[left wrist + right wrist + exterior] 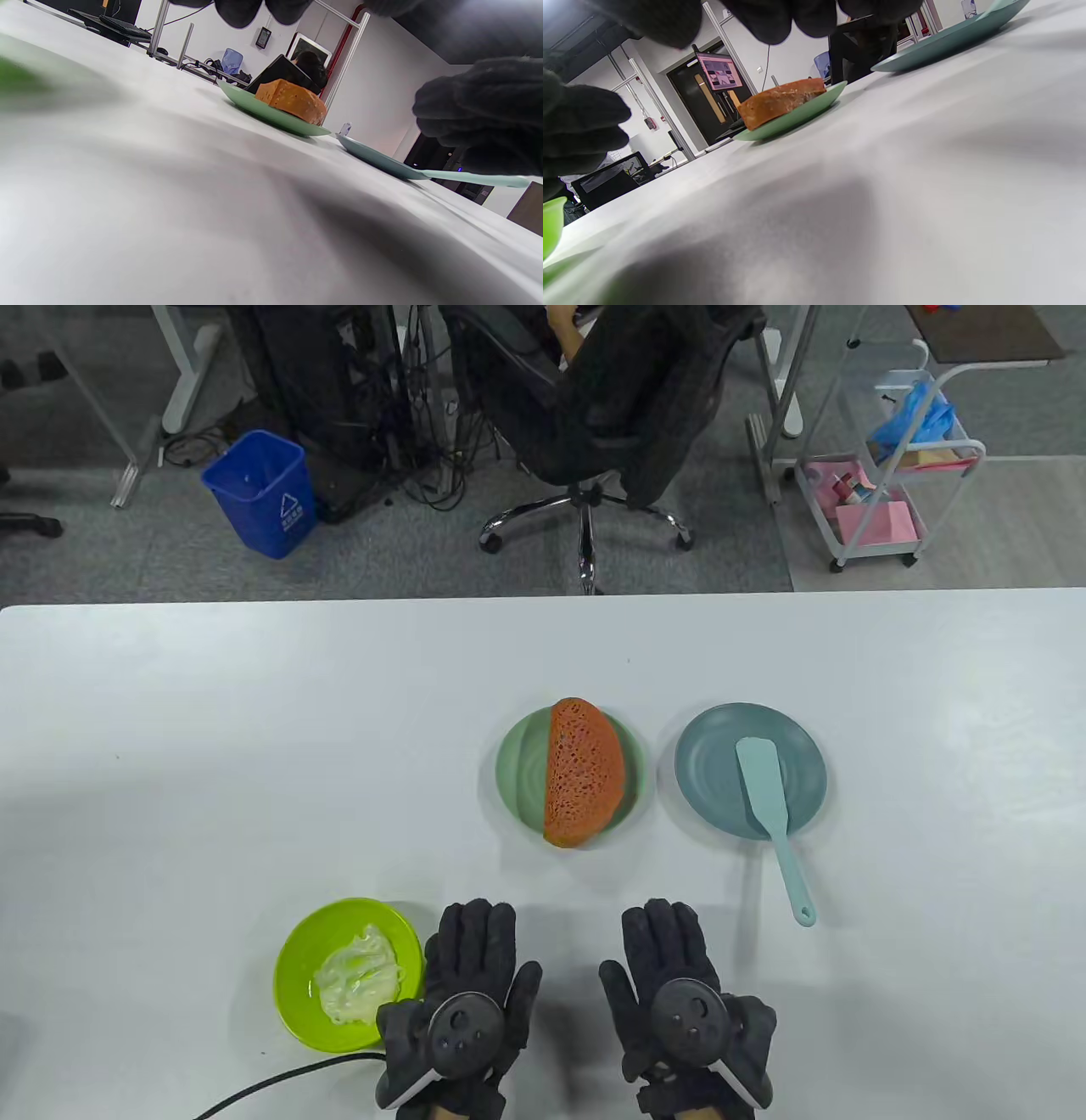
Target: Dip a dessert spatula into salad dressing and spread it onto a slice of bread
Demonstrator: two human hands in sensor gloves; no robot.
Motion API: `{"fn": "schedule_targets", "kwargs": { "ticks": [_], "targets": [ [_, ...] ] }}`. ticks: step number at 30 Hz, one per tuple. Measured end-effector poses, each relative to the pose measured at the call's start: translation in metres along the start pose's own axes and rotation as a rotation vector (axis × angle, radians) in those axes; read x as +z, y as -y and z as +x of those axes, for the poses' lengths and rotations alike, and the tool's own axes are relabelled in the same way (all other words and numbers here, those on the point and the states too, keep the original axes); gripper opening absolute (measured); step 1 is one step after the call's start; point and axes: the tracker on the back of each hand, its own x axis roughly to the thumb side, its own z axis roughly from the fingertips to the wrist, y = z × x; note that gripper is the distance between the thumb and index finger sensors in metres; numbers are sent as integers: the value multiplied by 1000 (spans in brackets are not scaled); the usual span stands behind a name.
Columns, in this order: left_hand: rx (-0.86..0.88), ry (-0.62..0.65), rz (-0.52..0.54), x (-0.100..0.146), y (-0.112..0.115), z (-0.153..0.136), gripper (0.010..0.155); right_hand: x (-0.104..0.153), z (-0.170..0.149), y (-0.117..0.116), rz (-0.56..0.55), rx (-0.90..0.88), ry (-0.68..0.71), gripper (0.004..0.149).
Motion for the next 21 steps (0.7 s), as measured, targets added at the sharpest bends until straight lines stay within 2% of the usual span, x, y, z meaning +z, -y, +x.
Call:
{"fn": "schedule_targets", "kwargs": {
  "ticks": [21],
  "targets": [
    [2,9,1,-1,0,0,70,-1,-1,-1,-3,-13,4,63]
  ]
}}
